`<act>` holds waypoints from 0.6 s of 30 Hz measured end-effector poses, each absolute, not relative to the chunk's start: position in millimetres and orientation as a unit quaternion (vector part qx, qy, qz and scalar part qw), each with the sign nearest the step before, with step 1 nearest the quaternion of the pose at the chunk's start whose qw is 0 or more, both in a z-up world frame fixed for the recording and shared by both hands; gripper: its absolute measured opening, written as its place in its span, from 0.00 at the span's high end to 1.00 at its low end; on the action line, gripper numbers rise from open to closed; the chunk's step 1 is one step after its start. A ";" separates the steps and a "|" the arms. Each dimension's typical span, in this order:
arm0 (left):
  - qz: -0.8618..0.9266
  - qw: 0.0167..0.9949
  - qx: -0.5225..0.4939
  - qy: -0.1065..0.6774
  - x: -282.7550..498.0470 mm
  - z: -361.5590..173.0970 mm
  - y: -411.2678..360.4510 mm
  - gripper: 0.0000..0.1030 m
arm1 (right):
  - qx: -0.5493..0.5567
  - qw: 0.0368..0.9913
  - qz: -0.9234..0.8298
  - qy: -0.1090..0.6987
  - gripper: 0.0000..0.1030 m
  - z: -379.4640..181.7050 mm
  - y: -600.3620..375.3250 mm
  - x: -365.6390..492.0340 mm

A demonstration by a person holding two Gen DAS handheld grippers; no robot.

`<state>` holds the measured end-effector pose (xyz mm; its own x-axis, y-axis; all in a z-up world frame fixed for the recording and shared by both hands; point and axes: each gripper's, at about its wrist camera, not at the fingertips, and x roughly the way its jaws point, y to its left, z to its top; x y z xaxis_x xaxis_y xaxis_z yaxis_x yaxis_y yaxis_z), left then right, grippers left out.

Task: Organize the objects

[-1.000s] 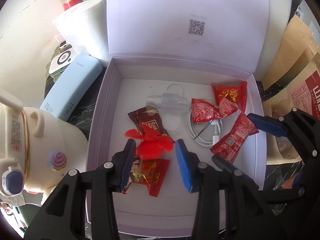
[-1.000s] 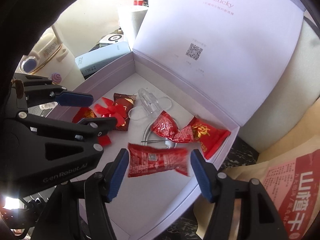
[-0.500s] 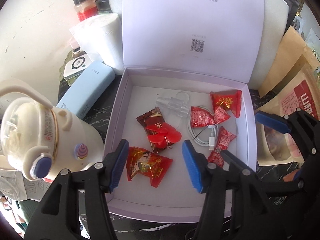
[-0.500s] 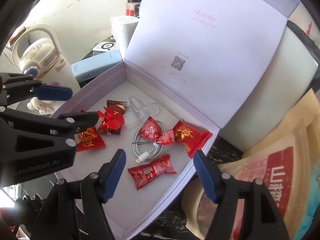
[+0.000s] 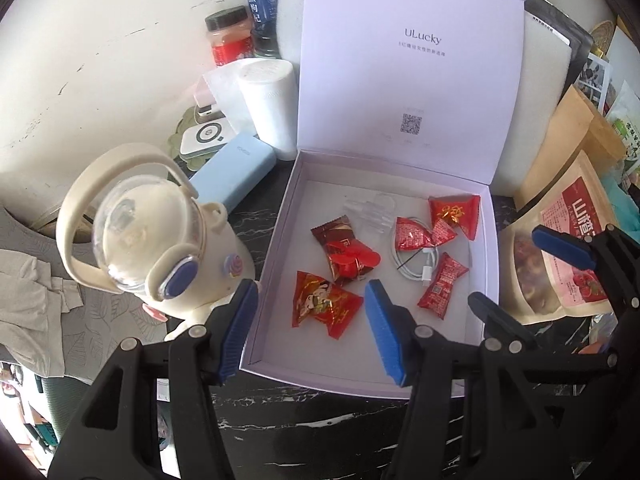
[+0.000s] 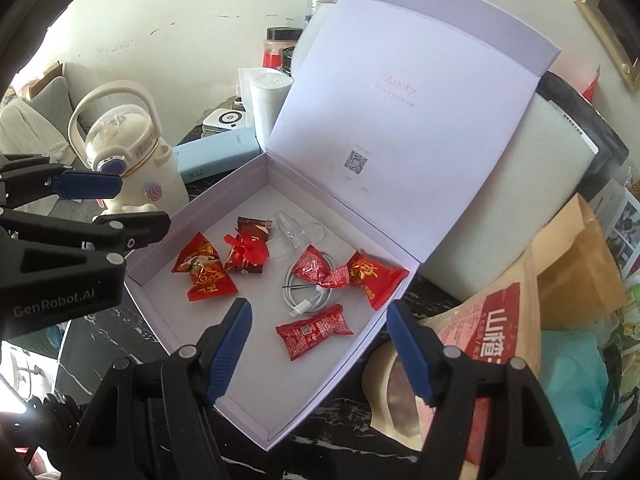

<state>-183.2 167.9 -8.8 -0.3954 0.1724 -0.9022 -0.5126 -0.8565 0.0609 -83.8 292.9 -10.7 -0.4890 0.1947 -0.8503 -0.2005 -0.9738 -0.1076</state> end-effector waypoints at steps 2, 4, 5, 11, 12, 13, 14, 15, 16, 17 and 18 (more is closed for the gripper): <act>0.822 0.207 -0.504 0.167 -178.0 -1.4 163.5 0.47 | -0.488 0.118 0.865 0.002 0.32 -3.0 290.3 -78.6; 0.825 0.202 -0.499 0.172 -173.0 4.7 159.6 0.41 | -0.484 0.120 0.867 0.003 0.32 4.2 287.9 -73.6; 0.828 0.199 -0.495 0.176 -170.1 8.1 157.8 0.40 | -0.483 0.121 0.867 0.005 0.32 8.2 286.6 -70.8; 0.835 0.202 -0.481 0.172 -150.8 27.0 144.9 0.36 | -0.476 0.127 0.870 0.016 0.31 27.0 276.2 -54.5; 0.836 0.203 -0.480 0.172 -147.7 29.4 142.8 0.35 | -0.475 0.128 0.871 0.015 0.31 29.6 273.7 -51.5; 0.837 0.203 -0.479 0.171 -144.5 31.7 140.6 0.35 | -0.474 0.128 0.871 0.015 0.31 31.5 271.2 -48.9; 0.837 0.202 -0.478 0.172 -141.0 33.8 138.2 0.35 | -0.472 0.130 0.872 0.015 0.31 34.1 268.2 -45.5; 0.837 0.202 -0.477 0.174 -137.4 36.0 136.5 0.35 | -0.470 0.131 0.873 0.015 0.31 36.4 265.3 -42.2; 0.838 0.202 -0.475 0.177 -133.5 38.4 134.7 0.35 | -0.467 0.132 0.874 0.015 0.31 38.8 262.6 -39.0; 0.840 0.201 -0.471 0.177 -129.2 41.2 132.8 0.35 | -0.465 0.134 0.875 0.016 0.31 41.1 259.8 -35.8; 0.841 0.202 -0.469 0.177 -125.5 43.6 130.9 0.35 | -0.464 0.138 0.875 0.017 0.30 43.5 257.0 -32.5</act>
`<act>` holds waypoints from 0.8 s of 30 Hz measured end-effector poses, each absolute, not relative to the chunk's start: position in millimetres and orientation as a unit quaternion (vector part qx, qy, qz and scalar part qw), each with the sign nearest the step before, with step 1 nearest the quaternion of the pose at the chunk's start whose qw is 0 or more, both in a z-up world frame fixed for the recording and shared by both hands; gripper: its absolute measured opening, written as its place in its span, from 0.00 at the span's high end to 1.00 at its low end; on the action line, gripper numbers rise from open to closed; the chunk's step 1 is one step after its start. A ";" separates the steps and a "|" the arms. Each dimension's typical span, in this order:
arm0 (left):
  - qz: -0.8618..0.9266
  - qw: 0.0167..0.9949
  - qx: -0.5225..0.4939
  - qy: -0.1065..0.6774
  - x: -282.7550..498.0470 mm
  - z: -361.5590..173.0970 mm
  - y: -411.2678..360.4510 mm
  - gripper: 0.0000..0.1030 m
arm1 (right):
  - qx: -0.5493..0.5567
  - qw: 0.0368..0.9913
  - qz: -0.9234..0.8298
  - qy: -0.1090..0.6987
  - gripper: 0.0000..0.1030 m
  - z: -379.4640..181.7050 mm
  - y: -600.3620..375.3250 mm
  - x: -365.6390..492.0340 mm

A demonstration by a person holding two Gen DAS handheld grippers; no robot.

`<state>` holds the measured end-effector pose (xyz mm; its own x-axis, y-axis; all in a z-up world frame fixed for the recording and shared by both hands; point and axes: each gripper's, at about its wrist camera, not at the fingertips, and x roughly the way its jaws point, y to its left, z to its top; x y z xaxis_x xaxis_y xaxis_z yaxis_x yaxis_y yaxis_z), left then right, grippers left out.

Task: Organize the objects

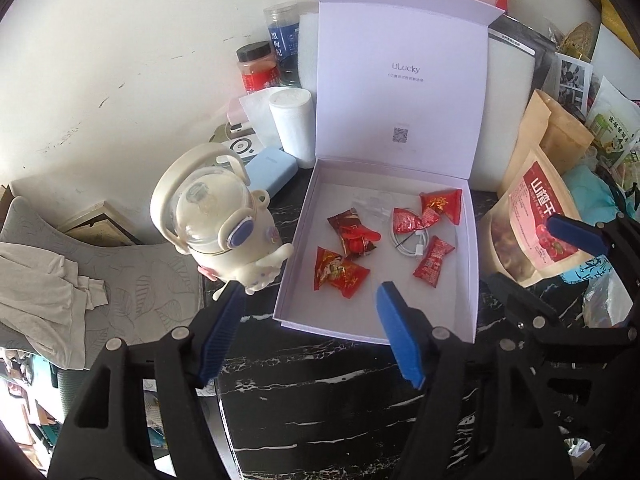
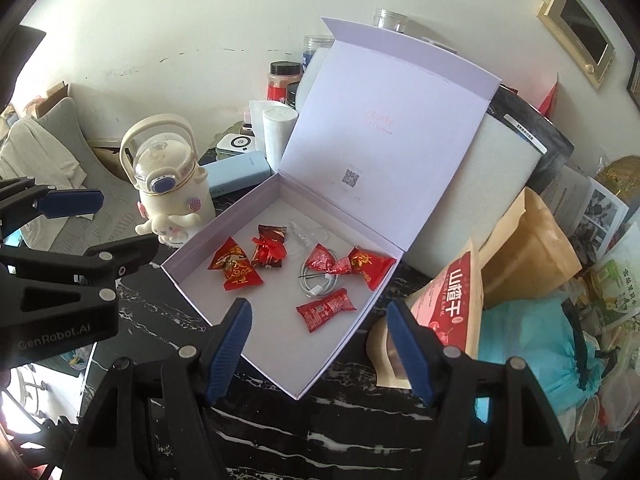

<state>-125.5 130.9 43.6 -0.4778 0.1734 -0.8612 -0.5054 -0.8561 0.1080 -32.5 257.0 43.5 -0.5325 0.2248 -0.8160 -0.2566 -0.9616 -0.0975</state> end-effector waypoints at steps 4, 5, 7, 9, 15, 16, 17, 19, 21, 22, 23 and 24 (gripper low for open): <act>0.844 0.199 -0.468 0.168 -111.7 52.7 121.0 0.35 | -0.455 0.144 0.879 0.023 0.22 52.1 248.5 -18.8; 0.845 0.197 -0.468 0.165 -108.2 55.0 118.0 0.34 | -0.453 0.145 0.879 0.024 0.20 54.4 245.5 -14.7; 0.848 0.192 -0.466 0.163 -101.7 59.1 112.7 0.31 | -0.451 0.148 0.880 0.026 0.16 57.4 241.0 -7.8; 0.851 0.192 -0.461 0.161 -94.1 63.7 107.1 0.28 | -0.447 0.153 0.881 0.029 0.13 60.8 235.7 0.1; 0.856 0.195 -0.454 0.152 -73.8 71.8 88.3 0.19 | -0.438 0.170 0.881 0.050 0.12 67.5 223.9 23.1; 0.856 0.195 -0.455 0.151 -71.2 72.1 85.5 0.19 | -0.438 0.172 0.881 0.057 0.12 67.9 222.3 26.8; 0.856 0.196 -0.455 0.149 -68.1 72.2 82.3 0.19 | -0.437 0.173 0.880 0.062 0.12 67.9 221.2 29.7; 0.857 0.196 -0.453 0.149 -61.8 72.8 76.1 0.19 | -0.437 0.175 0.880 0.071 0.12 67.7 218.6 35.1; 0.857 0.197 -0.452 0.149 -56.3 73.3 70.9 0.19 | -0.436 0.179 0.879 0.075 0.12 67.2 215.5 40.7; 0.857 0.197 -0.452 0.149 -53.5 73.7 68.0 0.19 | -0.436 0.180 0.878 0.076 0.12 67.0 213.7 43.9; 0.858 0.196 -0.452 0.149 -50.4 74.2 64.8 0.19 | -0.436 0.180 0.878 0.077 0.12 66.9 212.5 46.0; 0.858 0.194 -0.452 0.149 -47.9 74.3 62.4 0.19 | -0.436 0.180 0.878 0.077 0.12 66.9 211.0 48.1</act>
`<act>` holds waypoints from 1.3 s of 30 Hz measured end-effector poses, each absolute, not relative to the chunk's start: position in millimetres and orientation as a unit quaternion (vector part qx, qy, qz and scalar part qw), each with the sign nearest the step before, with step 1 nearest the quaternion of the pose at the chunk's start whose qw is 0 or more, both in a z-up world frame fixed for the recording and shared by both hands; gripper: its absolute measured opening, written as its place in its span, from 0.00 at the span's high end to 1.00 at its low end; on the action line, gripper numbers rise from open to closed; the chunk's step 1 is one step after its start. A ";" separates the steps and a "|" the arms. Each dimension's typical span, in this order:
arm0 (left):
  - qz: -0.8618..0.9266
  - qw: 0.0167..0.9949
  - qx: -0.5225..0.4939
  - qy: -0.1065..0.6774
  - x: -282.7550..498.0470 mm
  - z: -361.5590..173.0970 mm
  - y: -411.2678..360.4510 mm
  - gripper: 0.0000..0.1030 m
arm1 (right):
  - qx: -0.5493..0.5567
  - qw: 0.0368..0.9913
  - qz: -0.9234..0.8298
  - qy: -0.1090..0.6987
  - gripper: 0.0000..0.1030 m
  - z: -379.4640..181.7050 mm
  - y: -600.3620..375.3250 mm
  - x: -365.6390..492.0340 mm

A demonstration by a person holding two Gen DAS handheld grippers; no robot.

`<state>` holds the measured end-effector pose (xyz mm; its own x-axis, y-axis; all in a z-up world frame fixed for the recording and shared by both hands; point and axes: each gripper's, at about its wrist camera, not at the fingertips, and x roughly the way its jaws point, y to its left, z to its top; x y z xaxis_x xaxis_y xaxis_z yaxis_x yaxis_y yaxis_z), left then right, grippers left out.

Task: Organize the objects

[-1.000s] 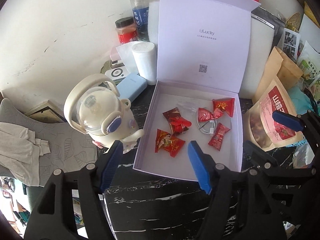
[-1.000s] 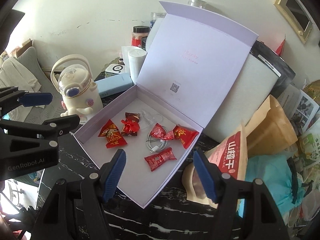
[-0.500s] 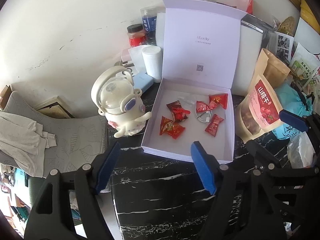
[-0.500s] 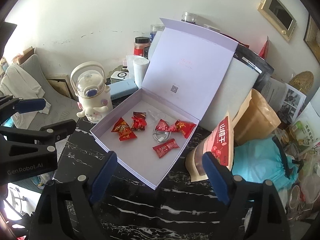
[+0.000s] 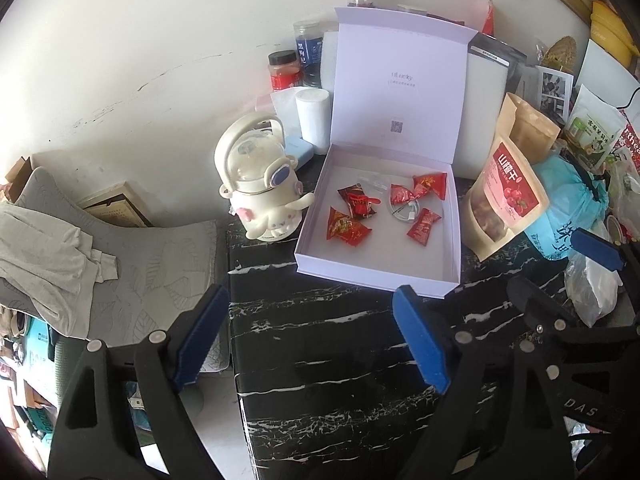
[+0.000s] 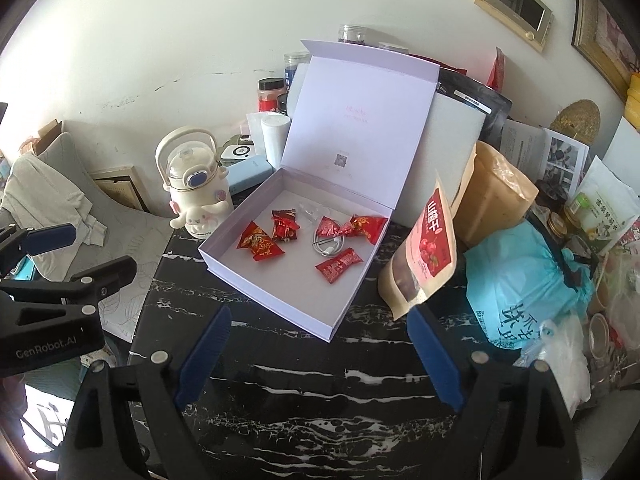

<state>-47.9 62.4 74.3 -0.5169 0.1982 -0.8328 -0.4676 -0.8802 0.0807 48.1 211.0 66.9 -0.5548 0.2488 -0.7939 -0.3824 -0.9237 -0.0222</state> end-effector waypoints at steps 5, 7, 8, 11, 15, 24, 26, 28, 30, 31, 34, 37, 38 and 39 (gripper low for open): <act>0.857 0.181 -0.459 0.148 -38.6 70.1 54.4 0.19 | -0.439 0.175 0.879 0.071 0.12 64.3 203.8 57.0; 0.856 0.176 -0.466 0.139 -36.1 67.8 51.3 0.19 | -0.439 0.171 0.879 0.073 0.12 62.9 201.8 59.5; 0.856 0.174 -0.468 0.135 -34.6 66.7 50.5 0.19 | -0.440 0.168 0.879 0.076 0.12 61.9 201.0 60.6; 0.857 0.169 -0.470 0.130 -29.8 64.8 48.4 0.19 | -0.444 0.163 0.878 0.077 0.12 58.8 199.9 62.1; 0.855 0.168 -0.474 0.126 -24.3 63.7 47.4 0.19 | -0.445 0.164 0.878 0.073 0.12 58.6 200.7 64.8; 0.861 0.159 -0.468 0.124 -11.1 67.6 46.3 0.19 | -0.444 0.164 0.879 0.067 0.12 59.0 201.9 72.0; 0.862 0.157 -0.466 0.125 -8.9 67.9 45.5 0.19 | -0.444 0.162 0.879 0.065 0.12 59.1 200.5 73.0; 0.862 0.156 -0.467 0.123 -7.1 67.6 44.3 0.19 | -0.443 0.161 0.880 0.063 0.12 59.6 198.7 74.1; 0.861 0.155 -0.469 0.121 -5.8 67.2 42.9 0.19 | -0.441 0.161 0.881 0.062 0.12 60.4 196.7 75.3; 0.861 0.155 -0.469 0.119 -5.0 67.2 41.8 0.19 | -0.440 0.161 0.881 0.062 0.12 61.0 196.3 75.8; 0.861 0.155 -0.470 0.115 -2.6 67.9 38.7 0.19 | -0.439 0.160 0.882 0.061 0.12 61.7 194.4 76.8; 0.865 0.151 -0.465 0.115 -0.1 69.8 35.7 0.19 | -0.438 0.161 0.883 0.059 0.12 62.8 191.8 78.4; 0.865 0.151 -0.465 0.113 0.3 70.2 34.9 0.19 | -0.438 0.161 0.883 0.059 0.12 62.9 191.0 78.6; 0.865 0.151 -0.465 0.111 0.5 70.6 34.2 0.19 | -0.437 0.161 0.883 0.058 0.12 63.1 190.1 79.4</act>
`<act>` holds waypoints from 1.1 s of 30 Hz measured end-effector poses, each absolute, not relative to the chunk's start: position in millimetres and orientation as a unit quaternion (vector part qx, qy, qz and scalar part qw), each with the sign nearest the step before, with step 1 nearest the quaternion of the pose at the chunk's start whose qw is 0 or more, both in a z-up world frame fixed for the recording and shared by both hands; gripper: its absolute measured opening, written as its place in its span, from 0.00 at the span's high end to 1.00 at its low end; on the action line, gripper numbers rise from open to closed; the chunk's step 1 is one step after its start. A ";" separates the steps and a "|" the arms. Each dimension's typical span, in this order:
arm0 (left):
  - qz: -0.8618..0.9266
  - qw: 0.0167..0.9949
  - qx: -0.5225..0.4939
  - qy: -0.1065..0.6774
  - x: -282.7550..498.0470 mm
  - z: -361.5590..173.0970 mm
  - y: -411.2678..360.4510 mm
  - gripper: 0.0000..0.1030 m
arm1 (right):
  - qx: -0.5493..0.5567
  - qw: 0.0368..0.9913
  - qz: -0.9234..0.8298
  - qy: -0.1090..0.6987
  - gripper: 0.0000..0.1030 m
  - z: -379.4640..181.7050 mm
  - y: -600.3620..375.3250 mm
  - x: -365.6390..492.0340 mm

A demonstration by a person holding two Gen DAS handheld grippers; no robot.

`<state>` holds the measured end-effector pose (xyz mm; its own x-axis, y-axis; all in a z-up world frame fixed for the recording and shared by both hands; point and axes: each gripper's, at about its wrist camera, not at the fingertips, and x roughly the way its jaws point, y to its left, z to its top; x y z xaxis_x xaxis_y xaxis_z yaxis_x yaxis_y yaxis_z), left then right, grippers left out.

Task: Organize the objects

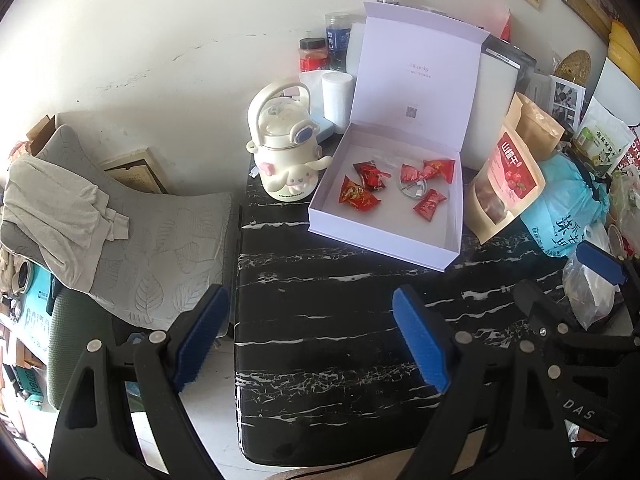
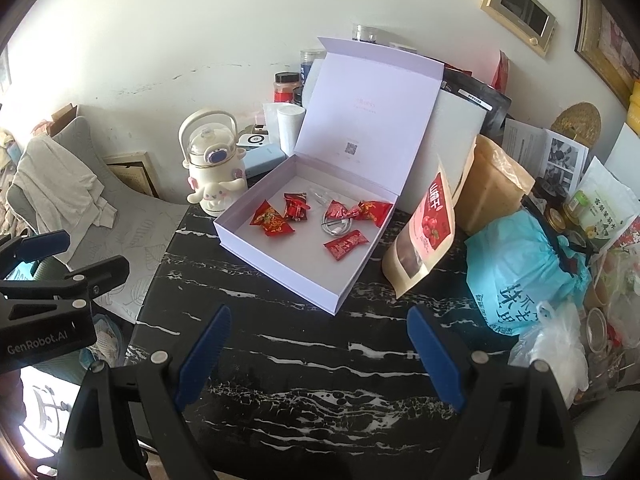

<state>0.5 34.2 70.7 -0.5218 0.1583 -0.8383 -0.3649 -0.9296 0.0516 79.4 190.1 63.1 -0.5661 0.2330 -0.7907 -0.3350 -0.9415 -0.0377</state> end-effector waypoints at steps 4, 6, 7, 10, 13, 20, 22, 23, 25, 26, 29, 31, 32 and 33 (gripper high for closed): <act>0.866 0.153 -0.464 0.108 3.2 72.7 31.4 0.19 | -0.436 0.161 0.883 0.058 0.12 63.4 187.9 80.9; 0.866 0.154 -0.463 0.110 4.8 73.4 31.1 0.19 | -0.435 0.162 0.884 0.059 0.12 63.6 186.8 82.2; 0.866 0.155 -0.462 0.111 5.5 73.7 30.7 0.19 | -0.434 0.162 0.884 0.059 0.12 63.8 186.9 82.4; 0.866 0.160 -0.461 0.112 9.0 75.4 30.3 0.19 | -0.431 0.165 0.885 0.061 0.12 65.6 186.7 84.1; 0.866 0.161 -0.460 0.114 11.1 76.8 30.2 0.19 | -0.428 0.167 0.886 0.063 0.12 67.0 187.4 85.7; 0.863 0.167 -0.464 0.106 13.2 78.6 28.0 0.19 | -0.427 0.168 0.886 0.065 0.12 67.3 187.3 87.1; 0.863 0.168 -0.465 0.103 14.0 79.5 27.5 0.19 | -0.428 0.167 0.886 0.065 0.12 66.5 186.5 87.7; 0.863 0.169 -0.465 0.103 14.4 79.8 27.8 0.19 | -0.428 0.167 0.886 0.065 0.12 66.0 186.3 88.2; 0.862 0.170 -0.466 0.104 15.5 79.8 28.1 0.19 | -0.429 0.167 0.885 0.065 0.12 65.2 185.7 89.4; 0.862 0.169 -0.466 0.105 16.0 79.6 28.3 0.19 | -0.429 0.168 0.885 0.065 0.12 65.1 185.4 90.2; 0.860 0.172 -0.468 0.108 18.1 78.6 28.9 0.19 | -0.429 0.169 0.885 0.068 0.12 64.5 186.1 92.1; 0.859 0.173 -0.469 0.110 19.7 77.8 29.4 0.19 | -0.430 0.169 0.884 0.069 0.12 63.9 186.3 92.8; 0.859 0.174 -0.469 0.110 20.4 77.5 29.7 0.19 | -0.430 0.169 0.884 0.069 0.12 63.6 186.2 93.1; 0.858 0.175 -0.470 0.111 21.1 77.0 30.1 0.19 | -0.430 0.169 0.884 0.070 0.12 63.3 186.0 93.3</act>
